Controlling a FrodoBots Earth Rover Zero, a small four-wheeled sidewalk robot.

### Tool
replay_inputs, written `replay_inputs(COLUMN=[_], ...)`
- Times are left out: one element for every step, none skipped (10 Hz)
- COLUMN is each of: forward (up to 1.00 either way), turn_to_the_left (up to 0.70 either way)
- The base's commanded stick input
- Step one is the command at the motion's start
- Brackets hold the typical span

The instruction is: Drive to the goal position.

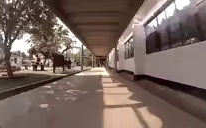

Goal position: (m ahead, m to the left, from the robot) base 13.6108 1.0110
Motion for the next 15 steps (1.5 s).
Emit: replay_inputs(forward=[0.5, 0.5, 0.5, 0.5, 0.5, 0.5, 0.5, 0.5, 0.5, 0.5, 0.5, 0.5, 0.5, 0.5, 0.5], turn_to_the_left=[0.0, 0.0, 0.0, 0.0, 0.0, 0.0, 0.0, 0.0, 0.0, 0.0, 0.0, 0.0, 0.0, 0.0, 0.0])
